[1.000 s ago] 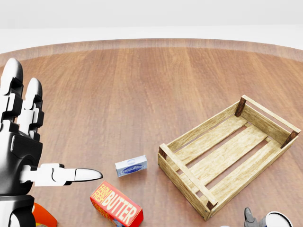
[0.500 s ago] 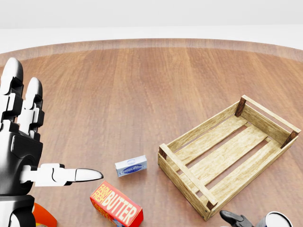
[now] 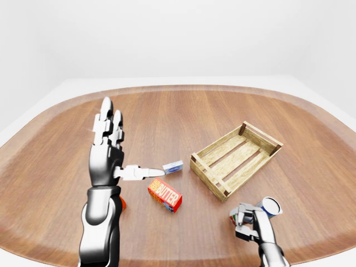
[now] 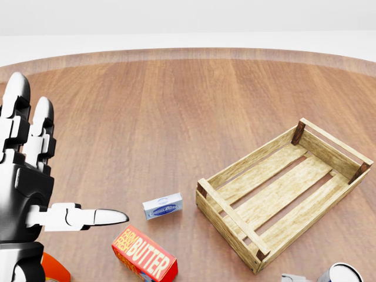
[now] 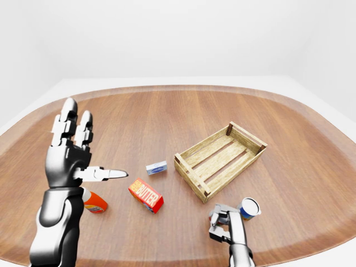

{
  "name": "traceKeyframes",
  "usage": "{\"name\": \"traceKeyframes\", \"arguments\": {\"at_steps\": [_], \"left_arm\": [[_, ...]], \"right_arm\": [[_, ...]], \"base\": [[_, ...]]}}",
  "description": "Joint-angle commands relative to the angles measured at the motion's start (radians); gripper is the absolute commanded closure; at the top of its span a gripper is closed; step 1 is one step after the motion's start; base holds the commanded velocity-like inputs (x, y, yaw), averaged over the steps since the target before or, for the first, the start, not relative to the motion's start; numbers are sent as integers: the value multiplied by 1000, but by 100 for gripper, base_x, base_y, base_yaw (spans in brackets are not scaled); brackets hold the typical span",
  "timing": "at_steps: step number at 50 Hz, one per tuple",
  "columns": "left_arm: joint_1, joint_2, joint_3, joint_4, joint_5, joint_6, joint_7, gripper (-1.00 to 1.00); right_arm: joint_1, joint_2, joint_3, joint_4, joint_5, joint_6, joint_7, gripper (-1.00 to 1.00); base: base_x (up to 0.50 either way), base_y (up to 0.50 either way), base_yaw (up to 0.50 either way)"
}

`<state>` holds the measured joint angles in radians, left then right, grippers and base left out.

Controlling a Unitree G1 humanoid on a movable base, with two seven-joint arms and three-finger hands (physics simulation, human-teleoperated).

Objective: Pick up the tomato sauce, and put it in the wooden tray.

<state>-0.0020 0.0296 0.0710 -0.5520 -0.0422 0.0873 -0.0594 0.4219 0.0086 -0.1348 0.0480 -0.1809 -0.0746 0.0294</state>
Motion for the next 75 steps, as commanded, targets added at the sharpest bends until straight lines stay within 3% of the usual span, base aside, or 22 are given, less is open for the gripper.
{"name": "traceKeyframes", "arguments": {"at_steps": [1,6,9,15,30,49,59,69,73,75], "left_arm": [[2,-1,-3,9,2,0,1,-100],[2,-1,-3,-3,0,0,1,-100],[2,-1,-2,-2,0,0,1,-100],[-6,0,1,-3,-4,0,2,-100],[-9,4,12,-9,-12,0,1,-100],[-16,8,23,-14,-21,0,1,-100],[-22,8,23,-11,-25,0,3,-100],[-23,8,21,-14,-28,0,6,-100],[-26,9,24,-6,-30,0,6,-100],[-24,9,22,-9,-30,0,6,-100]], "right_arm": [[18,12,-9,-72,-33,25,2,100],[59,29,-1,-182,-40,66,31,100],[67,33,5,-205,-45,72,38,100],[129,50,27,-399,-57,162,82,100],[247,60,77,-707,-74,162,150,100],[270,103,36,-997,-134,162,301,100],[191,112,19,-1081,-198,162,373,100],[-88,142,-62,-1095,-395,162,566,100],[-251,91,-54,-1095,-509,162,639,100],[-346,7,-25,-1084,-531,162,633,100]], "base": [[0,0,0],[0,0,0],[0,0,0],[0,0,0],[0,0,0],[0,0,0],[0,0,0],[0,0,0],[0,0,0],[0,0,0]]}}
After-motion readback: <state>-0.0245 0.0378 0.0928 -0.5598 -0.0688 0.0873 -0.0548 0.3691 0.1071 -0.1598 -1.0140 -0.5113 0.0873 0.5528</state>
